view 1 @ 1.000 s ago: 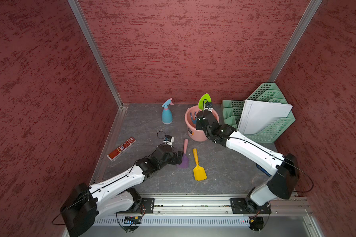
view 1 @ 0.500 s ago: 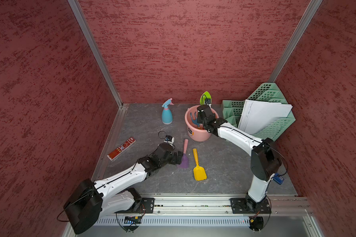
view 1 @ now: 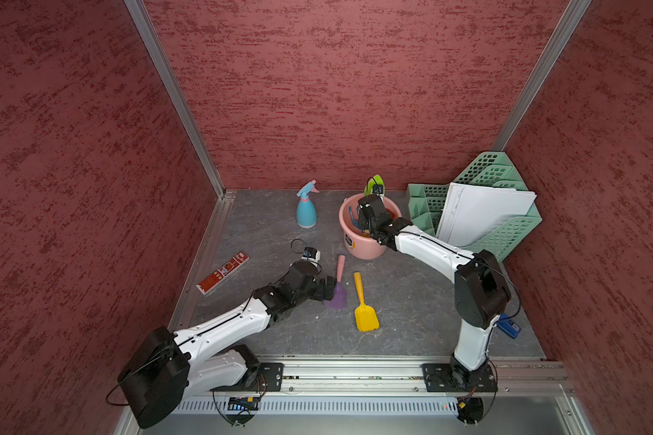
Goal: Organize the gardening tools
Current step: Place the gardening tool in the container.
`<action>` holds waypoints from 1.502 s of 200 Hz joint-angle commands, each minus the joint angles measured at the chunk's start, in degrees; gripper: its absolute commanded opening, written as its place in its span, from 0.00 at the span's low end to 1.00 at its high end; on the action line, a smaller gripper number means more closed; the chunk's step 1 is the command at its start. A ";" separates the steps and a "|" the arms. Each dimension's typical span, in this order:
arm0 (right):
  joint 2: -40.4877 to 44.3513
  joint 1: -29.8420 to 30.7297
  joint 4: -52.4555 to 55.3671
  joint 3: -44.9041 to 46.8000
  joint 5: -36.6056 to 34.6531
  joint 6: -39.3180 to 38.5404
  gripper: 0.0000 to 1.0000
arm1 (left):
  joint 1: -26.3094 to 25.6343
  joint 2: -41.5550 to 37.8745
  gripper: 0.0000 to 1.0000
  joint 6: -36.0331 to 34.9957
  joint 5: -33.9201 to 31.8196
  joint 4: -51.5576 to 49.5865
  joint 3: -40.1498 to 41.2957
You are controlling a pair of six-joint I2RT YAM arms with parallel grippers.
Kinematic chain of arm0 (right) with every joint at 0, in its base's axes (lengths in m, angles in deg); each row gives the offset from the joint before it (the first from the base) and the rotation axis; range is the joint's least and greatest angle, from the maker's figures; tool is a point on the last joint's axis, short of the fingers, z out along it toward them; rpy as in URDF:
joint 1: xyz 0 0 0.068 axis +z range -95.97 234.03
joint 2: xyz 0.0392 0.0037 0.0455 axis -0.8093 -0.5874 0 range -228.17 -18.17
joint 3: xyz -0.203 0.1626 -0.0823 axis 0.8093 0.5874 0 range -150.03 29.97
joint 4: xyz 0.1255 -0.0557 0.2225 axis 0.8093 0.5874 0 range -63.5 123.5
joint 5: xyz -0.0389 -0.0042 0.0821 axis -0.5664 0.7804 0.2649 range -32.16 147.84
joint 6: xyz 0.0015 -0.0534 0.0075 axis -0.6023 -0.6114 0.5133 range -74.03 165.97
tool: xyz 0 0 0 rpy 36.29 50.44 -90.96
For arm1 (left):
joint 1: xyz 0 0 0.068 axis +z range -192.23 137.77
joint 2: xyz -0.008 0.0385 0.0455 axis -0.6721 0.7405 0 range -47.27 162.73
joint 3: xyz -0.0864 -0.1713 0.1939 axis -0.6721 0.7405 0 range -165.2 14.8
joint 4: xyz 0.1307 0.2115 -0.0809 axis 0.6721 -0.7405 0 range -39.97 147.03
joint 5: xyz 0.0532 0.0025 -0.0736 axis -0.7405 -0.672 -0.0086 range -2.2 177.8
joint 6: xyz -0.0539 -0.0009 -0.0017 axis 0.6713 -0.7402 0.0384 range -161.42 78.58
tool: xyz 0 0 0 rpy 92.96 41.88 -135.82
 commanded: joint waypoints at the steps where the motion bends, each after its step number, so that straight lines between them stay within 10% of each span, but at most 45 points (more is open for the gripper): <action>1: 3.06 -0.32 -0.80 0.91 0.84 0.91 0.41 | 0.40 -1.46 1.00 0.02 0.32 0.22 -1.00; 67: 14.76 -0.14 2.96 6.84 5.25 4.62 0.50 | 0.31 -3.78 1.00 0.86 -0.20 -0.96 -0.22; 121: 31.00 1.51 10.69 18.33 16.73 9.39 0.85 | 0.39 -5.13 1.00 1.30 -0.47 -2.27 0.27; 172: 41.50 5.06 19.95 26.86 27.83 10.16 0.92 | 0.59 -6.17 1.00 1.01 -1.02 -3.41 0.41; 300: 29.63 16.73 16.22 33.32 20.39 11.29 0.90 | 0.60 -8.82 1.00 1.74 -1.83 -6.20 0.63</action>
